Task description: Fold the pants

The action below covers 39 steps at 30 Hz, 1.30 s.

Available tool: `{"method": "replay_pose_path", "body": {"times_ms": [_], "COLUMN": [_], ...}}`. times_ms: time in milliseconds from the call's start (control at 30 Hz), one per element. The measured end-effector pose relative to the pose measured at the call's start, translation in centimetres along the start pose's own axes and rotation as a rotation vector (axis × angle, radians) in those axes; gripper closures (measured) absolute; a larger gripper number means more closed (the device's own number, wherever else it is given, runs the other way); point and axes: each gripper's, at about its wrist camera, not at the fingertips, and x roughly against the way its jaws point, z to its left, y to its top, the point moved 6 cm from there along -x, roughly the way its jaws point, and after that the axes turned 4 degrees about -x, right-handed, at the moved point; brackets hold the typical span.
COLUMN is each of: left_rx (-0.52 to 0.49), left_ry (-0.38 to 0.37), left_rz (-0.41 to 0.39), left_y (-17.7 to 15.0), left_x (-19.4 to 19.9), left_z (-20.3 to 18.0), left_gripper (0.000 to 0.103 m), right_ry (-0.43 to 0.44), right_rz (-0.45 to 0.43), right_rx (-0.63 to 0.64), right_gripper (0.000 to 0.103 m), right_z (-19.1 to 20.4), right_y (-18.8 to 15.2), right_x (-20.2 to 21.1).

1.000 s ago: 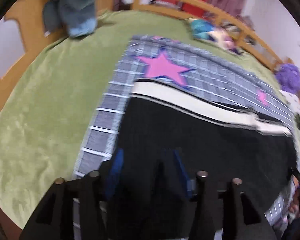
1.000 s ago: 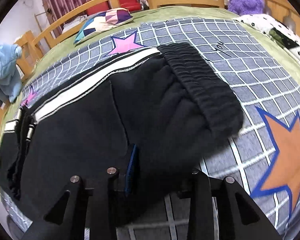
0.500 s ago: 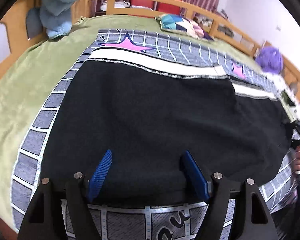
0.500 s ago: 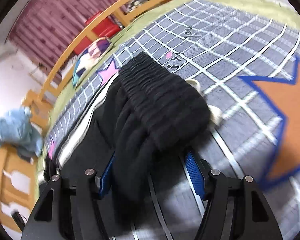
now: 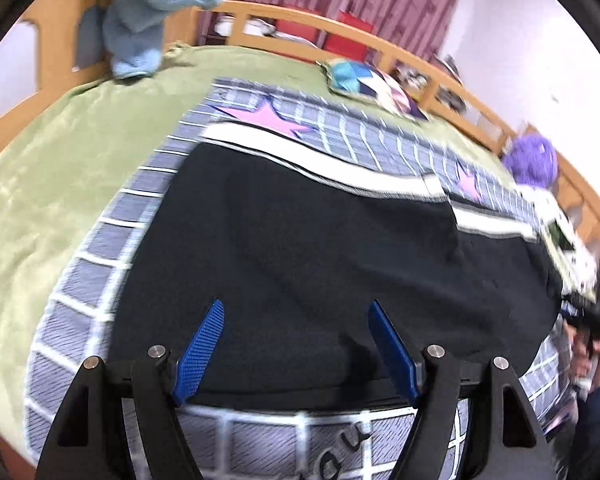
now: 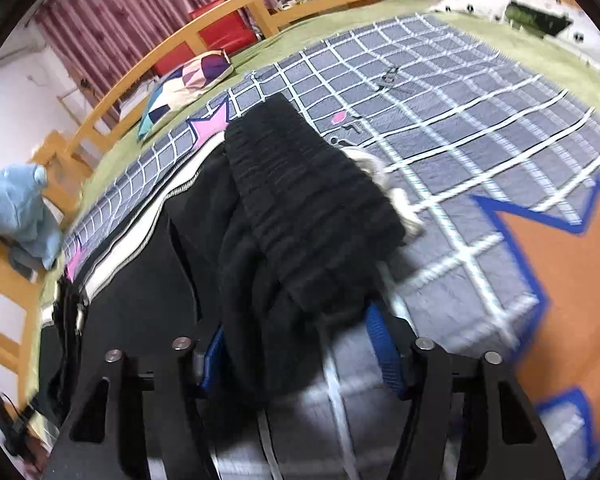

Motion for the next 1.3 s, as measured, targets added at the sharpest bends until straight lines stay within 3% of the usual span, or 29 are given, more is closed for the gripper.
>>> {"method": "replay_pose_path", "body": {"times_ms": [200,300,367,467,567,667,733,800,900,1033,1100,1300], "left_rx": [0.191,0.207,0.229,0.209,0.255,0.285,0.326,0.346,0.375,0.479,0.509,0.500], "left_ry": [-0.004,0.096,0.089,0.044,0.022,0.030,0.019,0.008,-0.010,-0.052,-0.078,-0.152], "left_rz": [0.001,0.021,-0.004,0.059,0.089,0.051,0.029,0.020,0.012,-0.037,-0.048,-0.117], "left_y": [-1.3,-1.6,-1.5,-1.7,-2.3,-2.4,-2.6,-2.6,-2.4,-2.8,-2.9,-2.1], "left_x": [2.1,1.9,2.3,0.9,-0.9,-0.9,-0.9,-1.1,-1.0,0.1,0.3,1.4], "left_z": [5.2,6.6,7.2,7.0,7.1,6.8,7.0,7.1,7.4,8.6,8.9,7.5], "left_gripper": [0.030,0.032,0.032,0.031,0.031,0.030,0.029,0.029,0.030,0.052,0.059,0.061], "right_ry": [-0.116,-0.177,-0.153,-0.095,-0.070,-0.023,-0.007,-0.016,-0.040,-0.005,0.023,-0.001], "right_rz": [-0.052,-0.094,-0.106,-0.096,-0.131,-0.102,-0.082,-0.102,-0.116,-0.094,-0.102,-0.074], "right_rx": [0.112,0.197,0.227,0.221,0.222,0.229,0.255,0.309,0.378,0.352,0.343,0.292], "right_gripper": [0.037,0.040,0.042,0.047,0.047,0.047,0.044,0.034,0.031,0.029,0.028,0.028], "right_z": [1.5,2.8,4.2,5.8,7.4,9.4,10.8,12.2,13.8,14.3,14.2,12.3], "right_y": [-1.6,-2.7,-3.5,-4.8,-5.4,-5.5,-5.2,-5.1,-5.0,-5.5,-5.8,-6.3], "right_x": [4.4,5.9,6.4,6.4,6.3,5.8,5.3,5.3,5.1,4.6,4.5,3.9]}}
